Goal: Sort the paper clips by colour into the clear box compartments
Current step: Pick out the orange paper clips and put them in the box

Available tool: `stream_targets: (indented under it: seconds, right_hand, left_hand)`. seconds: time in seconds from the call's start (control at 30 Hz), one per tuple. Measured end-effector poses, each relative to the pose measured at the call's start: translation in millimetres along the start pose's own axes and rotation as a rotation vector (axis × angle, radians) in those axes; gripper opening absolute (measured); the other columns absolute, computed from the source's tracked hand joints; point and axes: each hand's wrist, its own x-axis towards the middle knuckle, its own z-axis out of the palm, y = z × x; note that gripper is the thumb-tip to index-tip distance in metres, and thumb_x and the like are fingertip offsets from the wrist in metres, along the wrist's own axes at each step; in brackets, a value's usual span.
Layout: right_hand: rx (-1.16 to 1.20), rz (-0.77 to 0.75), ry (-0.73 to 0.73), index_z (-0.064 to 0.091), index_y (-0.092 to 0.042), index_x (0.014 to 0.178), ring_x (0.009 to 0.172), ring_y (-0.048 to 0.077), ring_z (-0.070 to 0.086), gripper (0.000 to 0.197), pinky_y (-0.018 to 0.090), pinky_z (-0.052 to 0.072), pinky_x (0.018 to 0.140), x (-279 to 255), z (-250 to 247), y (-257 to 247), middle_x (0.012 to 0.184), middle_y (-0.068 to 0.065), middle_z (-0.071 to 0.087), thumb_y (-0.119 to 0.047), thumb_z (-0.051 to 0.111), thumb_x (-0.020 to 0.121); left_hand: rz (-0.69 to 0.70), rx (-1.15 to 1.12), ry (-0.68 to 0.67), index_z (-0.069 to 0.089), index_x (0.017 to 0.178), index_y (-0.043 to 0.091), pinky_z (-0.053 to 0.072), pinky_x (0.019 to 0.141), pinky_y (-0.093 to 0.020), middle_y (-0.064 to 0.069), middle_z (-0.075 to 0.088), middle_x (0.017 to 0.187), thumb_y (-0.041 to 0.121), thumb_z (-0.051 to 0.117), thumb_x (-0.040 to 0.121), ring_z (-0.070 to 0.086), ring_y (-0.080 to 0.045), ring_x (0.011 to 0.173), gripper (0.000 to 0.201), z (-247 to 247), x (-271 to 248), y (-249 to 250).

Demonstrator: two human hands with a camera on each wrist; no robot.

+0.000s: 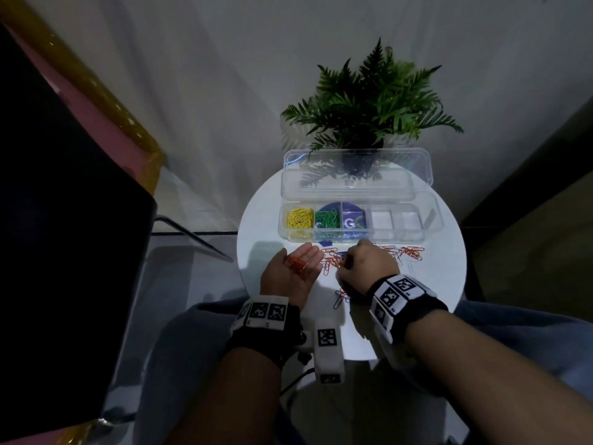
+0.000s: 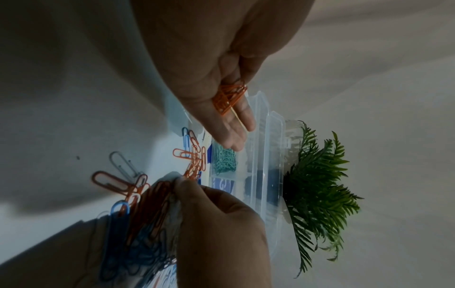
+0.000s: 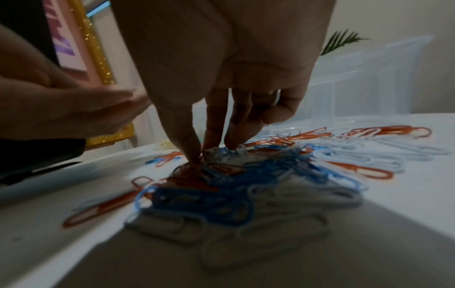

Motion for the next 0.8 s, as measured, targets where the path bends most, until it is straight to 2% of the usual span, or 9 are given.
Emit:
stream_targets:
  seconds: [0.1, 0.17, 0.27, 0.37, 0.47, 0.53, 0.57, 0.7, 0.8]
  right_hand:
    - [0.012, -0.001, -0.001, 0.072, -0.015, 0.092, 0.099, 0.027, 0.06, 0.021, 0.031, 0.047, 0.081, 3.1, -3.5, 1.1, 0.106, 0.008, 0.056, -0.028, 0.062, 0.079]
    - [0.052, 0.006, -0.016, 0.072, -0.015, 0.085, 0.095, 0.026, 0.061, 0.015, 0.029, 0.046, 0.078, 4.1, -5.2, 3.9, 0.098, 0.007, 0.057, -0.026, 0.063, 0.079]
    - [0.263, 0.024, -0.001, 0.068, -0.016, 0.068, 0.084, 0.023, 0.063, 0.011, 0.022, 0.042, 0.07, 3.3, -8.6, 11.1, 0.073, -0.001, 0.055, -0.02, 0.065, 0.078]
    - [0.451, -0.001, -0.01, 0.07, -0.013, 0.075, 0.072, 0.011, 0.056, 0.008, 0.018, 0.038, 0.07, -2.2, -17.5, 10.0, 0.069, -0.007, 0.057, -0.019, 0.068, 0.079]
    - [0.521, -0.155, -0.02, 0.067, -0.016, 0.075, 0.07, 0.012, 0.052, 0.004, 0.022, 0.042, 0.071, -8.2, -28.2, -3.6, 0.071, -0.006, 0.056, -0.012, 0.068, 0.077]
    - [0.451, -0.235, -0.01, 0.068, -0.011, 0.079, 0.074, 0.014, 0.053, 0.005, 0.024, 0.044, 0.072, -9.0, -31.6, -14.6, 0.08, 0.0, 0.057, -0.01, 0.067, 0.074]
    - [0.387, -0.265, -0.004, 0.069, -0.01, 0.081, 0.077, 0.015, 0.053, 0.008, 0.024, 0.043, 0.072, -8.1, -32.7, -19.6, 0.083, 0.002, 0.057, -0.01, 0.067, 0.074]
    - [0.345, -0.317, 0.017, 0.074, -0.014, 0.09, 0.081, 0.013, 0.054, 0.014, 0.021, 0.04, 0.069, -5.8, -39.6, -27.7, 0.087, 0.0, 0.057, -0.019, 0.071, 0.078]
    - [0.461, -0.238, 0.088, 0.072, -0.016, 0.091, 0.08, 0.008, 0.053, 0.015, 0.012, 0.035, 0.06, -3.8, -45.8, -21.5, 0.089, -0.004, 0.061, -0.025, 0.07, 0.08]
  left_hand:
    - [-0.006, -0.01, -0.004, 0.048, 0.126, -0.006, 0.055, 0.077, -0.034, -0.018, 0.041, 0.145, 0.032, 0.019, 0.102, 0.038, -0.029, 0.135, 0.053, -0.9, 1.7, 0.0]
    - [-0.007, -0.02, -0.007, 0.047, 0.129, -0.005, 0.057, 0.063, -0.029, -0.017, 0.042, 0.144, 0.032, 0.019, 0.102, 0.039, -0.028, 0.135, 0.054, -1.1, 2.3, -0.1]
    - [0.0, -0.019, 0.001, 0.043, 0.135, -0.002, 0.049, 0.086, -0.034, -0.017, 0.043, 0.143, 0.032, 0.019, 0.102, 0.04, -0.028, 0.134, 0.053, -0.5, -0.2, -0.3]
    - [0.017, 0.014, 0.013, 0.045, 0.133, -0.002, 0.041, 0.092, -0.035, -0.017, 0.047, 0.139, 0.03, 0.019, 0.103, 0.043, -0.027, 0.132, 0.052, 0.4, -1.0, -0.4]
    - [0.004, 0.019, 0.029, 0.053, 0.12, 0.0, 0.046, 0.08, -0.03, -0.017, 0.061, 0.113, 0.031, 0.021, 0.102, 0.064, -0.024, 0.099, 0.048, 2.4, -0.6, -4.3]
    - [-0.031, 0.012, -0.023, 0.057, 0.107, -0.001, 0.047, 0.058, -0.024, -0.015, 0.067, 0.087, 0.033, 0.022, 0.101, 0.062, -0.02, 0.064, 0.049, 1.3, 0.2, -7.6]
    - [-0.043, 0.018, -0.08, 0.062, 0.104, -0.001, 0.045, 0.053, -0.021, -0.013, 0.068, 0.08, 0.034, 0.021, 0.1, 0.06, -0.017, 0.058, 0.054, 0.1, 1.8, -8.3]
    - [-0.07, -0.016, -0.228, 0.076, 0.084, 0.0, 0.046, 0.055, -0.02, -0.012, 0.068, 0.08, 0.034, 0.019, 0.097, 0.063, -0.015, 0.064, 0.067, -2.4, 4.3, -7.5]
    - [-0.007, -0.052, -0.135, 0.066, 0.087, -0.005, 0.048, 0.061, -0.028, -0.016, 0.069, 0.073, 0.026, 0.023, 0.099, 0.062, -0.023, 0.067, 0.055, 1.3, -0.3, -4.4]
